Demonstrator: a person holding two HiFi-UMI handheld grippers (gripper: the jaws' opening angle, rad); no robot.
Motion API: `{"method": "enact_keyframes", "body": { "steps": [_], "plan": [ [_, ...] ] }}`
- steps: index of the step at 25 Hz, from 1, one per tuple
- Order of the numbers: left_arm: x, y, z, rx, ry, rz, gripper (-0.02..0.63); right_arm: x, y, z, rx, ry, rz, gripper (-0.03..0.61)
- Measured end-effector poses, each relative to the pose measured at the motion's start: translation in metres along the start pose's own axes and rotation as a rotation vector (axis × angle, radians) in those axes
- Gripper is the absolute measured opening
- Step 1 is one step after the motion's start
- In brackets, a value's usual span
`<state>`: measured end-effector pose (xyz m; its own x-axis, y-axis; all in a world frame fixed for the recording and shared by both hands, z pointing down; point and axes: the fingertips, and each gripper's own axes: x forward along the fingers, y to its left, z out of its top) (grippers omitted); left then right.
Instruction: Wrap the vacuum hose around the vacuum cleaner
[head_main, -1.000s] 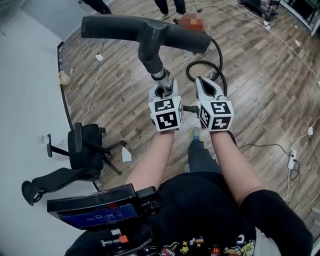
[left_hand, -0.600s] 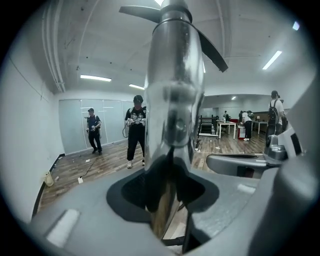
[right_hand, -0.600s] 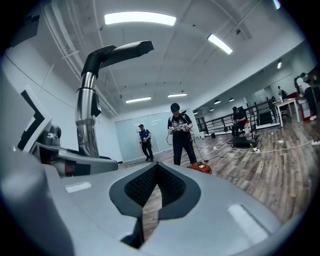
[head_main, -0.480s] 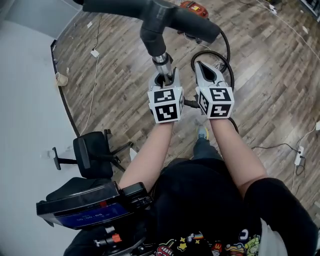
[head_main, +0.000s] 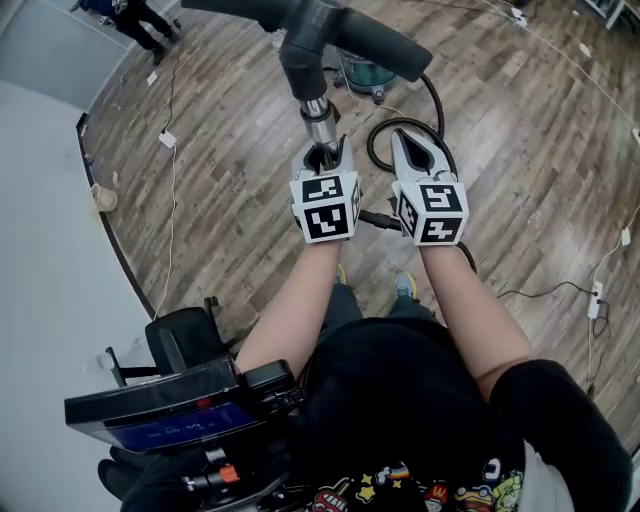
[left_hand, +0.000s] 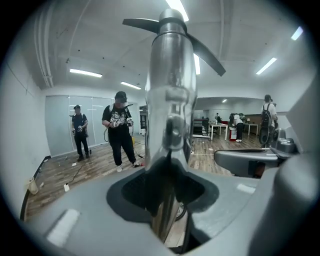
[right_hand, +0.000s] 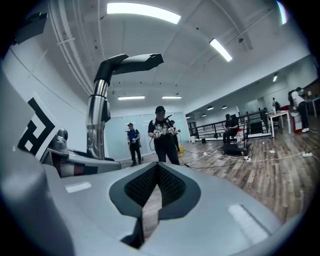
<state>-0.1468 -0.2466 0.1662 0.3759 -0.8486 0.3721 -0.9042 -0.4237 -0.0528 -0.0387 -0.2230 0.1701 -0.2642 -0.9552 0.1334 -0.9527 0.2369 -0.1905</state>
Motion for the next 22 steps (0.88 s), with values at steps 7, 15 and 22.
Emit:
{"method": "enact_keyframes", "body": {
  "steps": [7, 15, 22],
  "plan": [
    [0.039, 0.056, 0.024, 0.052, 0.002, -0.171, 0.152, 0.048, 0.023, 0.019, 0.017, -0.028, -0.193, 0.023],
    [0.082, 0.065, 0.029, 0.159, 0.001, -0.331, 0.152, 0.058, 0.019, 0.000, 0.071, -0.052, -0.380, 0.023],
    [0.161, 0.050, 0.055, 0.244, 0.009, -0.444, 0.150, 0.103, -0.041, 0.006, 0.106, -0.074, -0.482, 0.023]
  ]
}}
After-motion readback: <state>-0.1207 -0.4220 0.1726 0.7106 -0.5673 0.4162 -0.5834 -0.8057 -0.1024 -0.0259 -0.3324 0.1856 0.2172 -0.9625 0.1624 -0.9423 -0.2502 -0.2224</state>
